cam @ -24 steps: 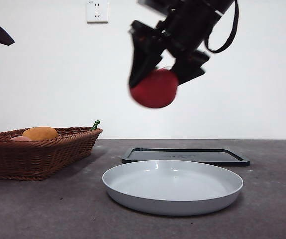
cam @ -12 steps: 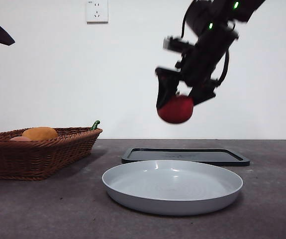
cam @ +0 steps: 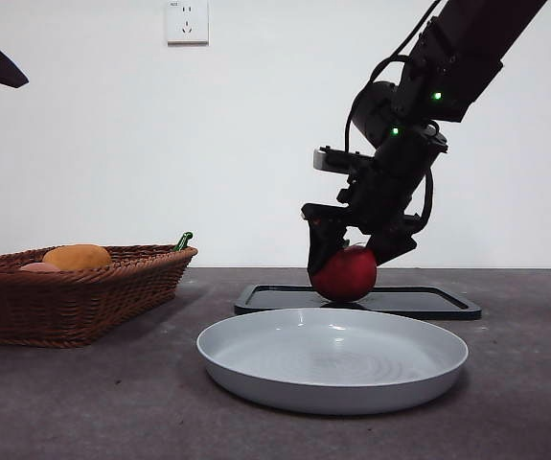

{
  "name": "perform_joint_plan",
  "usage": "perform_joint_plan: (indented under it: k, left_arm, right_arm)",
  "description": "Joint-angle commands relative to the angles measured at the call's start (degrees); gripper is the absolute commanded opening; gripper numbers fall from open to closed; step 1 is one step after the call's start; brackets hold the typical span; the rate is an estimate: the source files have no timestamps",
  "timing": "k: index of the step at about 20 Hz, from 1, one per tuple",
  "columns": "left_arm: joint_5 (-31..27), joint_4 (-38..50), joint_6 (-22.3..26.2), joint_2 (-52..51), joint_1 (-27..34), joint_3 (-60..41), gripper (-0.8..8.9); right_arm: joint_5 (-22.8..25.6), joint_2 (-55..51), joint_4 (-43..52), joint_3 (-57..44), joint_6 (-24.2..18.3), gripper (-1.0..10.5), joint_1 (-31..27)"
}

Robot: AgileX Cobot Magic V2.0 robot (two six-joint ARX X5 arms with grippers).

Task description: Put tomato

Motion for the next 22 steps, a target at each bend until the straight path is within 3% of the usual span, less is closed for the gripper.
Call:
perform_joint_plan:
  k: [1,7,9,16,22]
  left_arm:
    - [0.31,0.24,0.81,0.35,-0.26,1.16,4.68]
    - [0.31,0.24,0.81,0.35,-0.26,1.16,4.68]
    - [0.31,0.22,0.79,0.35,-0.26,1.16,4.68]
    - [0.31,0.17,0.61,0.35,-0.24,1.16,4.68]
    - [0.31,0.2,0.59,0.35,-0.24,1.16,4.68]
  right_arm:
    - [-0.04,1.46,0.28,1.51,-0.44,2.2,0.07]
    - [-0.66,1.44,-1.16,1.51,-0.39,4.0,0.13]
    - [-0.66,1.42,-1.2,1.51,-0.2,5.3,0.2]
    - [-0.46,-3.54,-4.81,1.51,-0.15,5.3,0.26]
    - [-0.74,-18.8,-10.93,1.51,-0.2,5.3,0.42]
